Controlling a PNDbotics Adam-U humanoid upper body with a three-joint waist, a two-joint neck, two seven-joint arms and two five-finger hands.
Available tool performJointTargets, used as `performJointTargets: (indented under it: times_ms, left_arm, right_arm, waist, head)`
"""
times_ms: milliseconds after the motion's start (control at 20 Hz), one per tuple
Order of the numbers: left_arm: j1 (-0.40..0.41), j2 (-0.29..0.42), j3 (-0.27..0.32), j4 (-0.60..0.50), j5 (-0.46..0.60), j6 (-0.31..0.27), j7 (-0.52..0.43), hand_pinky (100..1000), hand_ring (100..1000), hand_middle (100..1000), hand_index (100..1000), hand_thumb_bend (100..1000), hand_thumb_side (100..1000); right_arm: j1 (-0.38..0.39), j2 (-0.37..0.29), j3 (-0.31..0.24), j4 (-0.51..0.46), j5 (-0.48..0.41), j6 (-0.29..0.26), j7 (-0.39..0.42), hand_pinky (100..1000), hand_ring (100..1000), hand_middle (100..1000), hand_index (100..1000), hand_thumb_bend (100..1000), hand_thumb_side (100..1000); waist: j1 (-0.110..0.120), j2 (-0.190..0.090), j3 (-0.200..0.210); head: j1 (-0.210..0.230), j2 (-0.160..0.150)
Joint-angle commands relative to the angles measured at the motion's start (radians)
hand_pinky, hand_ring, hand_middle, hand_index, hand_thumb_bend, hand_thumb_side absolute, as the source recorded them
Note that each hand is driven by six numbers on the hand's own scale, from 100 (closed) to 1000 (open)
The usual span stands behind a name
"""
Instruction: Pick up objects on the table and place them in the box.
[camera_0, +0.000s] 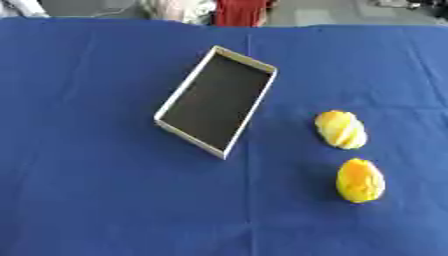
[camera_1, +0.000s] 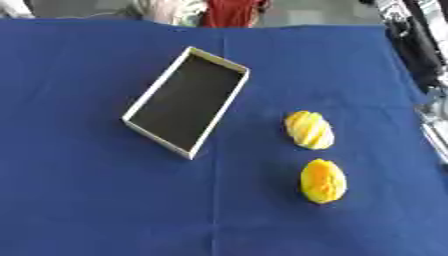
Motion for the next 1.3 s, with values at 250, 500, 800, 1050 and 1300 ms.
performJointTargets:
  times_ms: [250,500,800,1050,1300]
  left_arm:
    - [-0.004,0.021,0.015,-0.020,-0.004,-0.001,0.002,1000,862,867,952,178,955]
    - [-0.005,0.021,0.014,-0.020,-0.004,-0.001,0.001,1000,862,867,952,179,955]
    - [-0.003,0.024,0.013,-0.020,-0.005,-0.002,0.001,1000,861,867,952,177,956]
    - [-0.003,0.026,0.012,-0.020,-0.004,-0.003,-0.001,1000,861,867,952,177,957]
    - [-0.005,0.028,0.011,-0.020,-0.004,-0.005,-0.002,1000,861,867,952,177,957]
  right_arm:
    - [-0.007,-0.038,-0.008,-0.017,0.013,0.000,0.010,846,890,875,886,110,953]
    - [-0.005,-0.043,-0.005,-0.017,0.031,-0.001,0.020,845,891,876,885,109,926]
    - [0.018,-0.086,0.003,-0.017,0.153,-0.023,0.090,839,891,874,886,118,931]
    - [0.044,-0.118,0.011,-0.017,0.312,-0.072,0.161,837,894,872,885,128,1000]
    - [0.068,-0.121,0.027,-0.017,0.403,-0.097,0.201,838,900,877,884,102,931]
  waist:
    - [0.004,-0.013,-0.001]
    - [0.005,-0.013,-0.002]
    - [0.003,-0.007,-0.003]
    - [-0.003,-0.007,0.000]
    - [-0.010,-0.009,0.002]
  head:
    - [0.022,0.044]
    - [0.036,0.066]
    - [0.053,0.077]
    - [0.005,0.063]
    - [-0.054,0.037]
